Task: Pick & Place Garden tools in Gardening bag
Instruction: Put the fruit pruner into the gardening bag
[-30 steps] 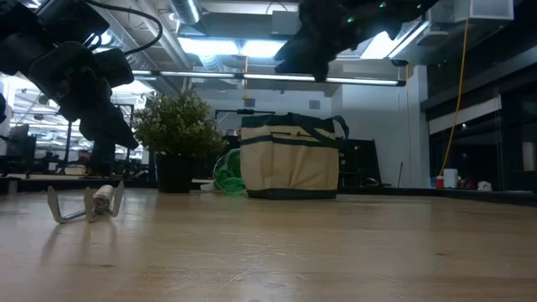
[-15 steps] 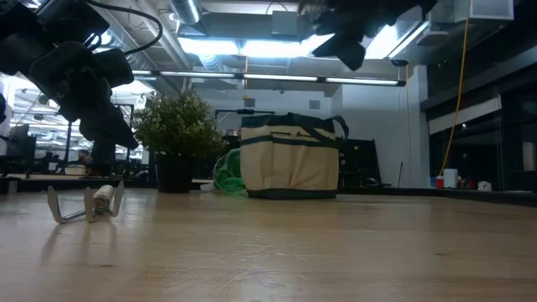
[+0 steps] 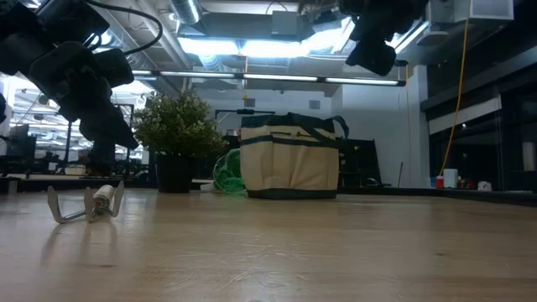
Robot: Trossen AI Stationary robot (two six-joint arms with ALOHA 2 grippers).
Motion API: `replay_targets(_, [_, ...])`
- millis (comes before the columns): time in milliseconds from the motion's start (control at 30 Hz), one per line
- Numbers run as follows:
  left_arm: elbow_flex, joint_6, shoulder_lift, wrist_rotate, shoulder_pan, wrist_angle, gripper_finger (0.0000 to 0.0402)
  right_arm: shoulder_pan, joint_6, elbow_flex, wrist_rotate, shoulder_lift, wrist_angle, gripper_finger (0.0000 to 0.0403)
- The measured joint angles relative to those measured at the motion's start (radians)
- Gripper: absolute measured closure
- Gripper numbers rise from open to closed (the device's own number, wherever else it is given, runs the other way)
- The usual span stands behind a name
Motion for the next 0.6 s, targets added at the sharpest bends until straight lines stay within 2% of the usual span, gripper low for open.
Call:
replay_targets(300, [0.000, 0.000, 0.000, 0.000, 0.000, 0.000, 0.0226, 0.052, 0.186, 0.000, 0.001, 0.000, -0.047, 0.0203])
replay_targets(467, [0.000, 0.000, 0.000, 0.000, 0.000, 0.000, 0.0228, 0.095, 0.364, 0.000, 0.004, 0.000, -0.049, 0.0203])
replay_targets(600, [0.000, 0.000, 0.000, 0.000, 0.000, 0.000, 0.0227, 0.149, 0.536, 0.000, 0.056, 0.000, -0.048, 0.0203])
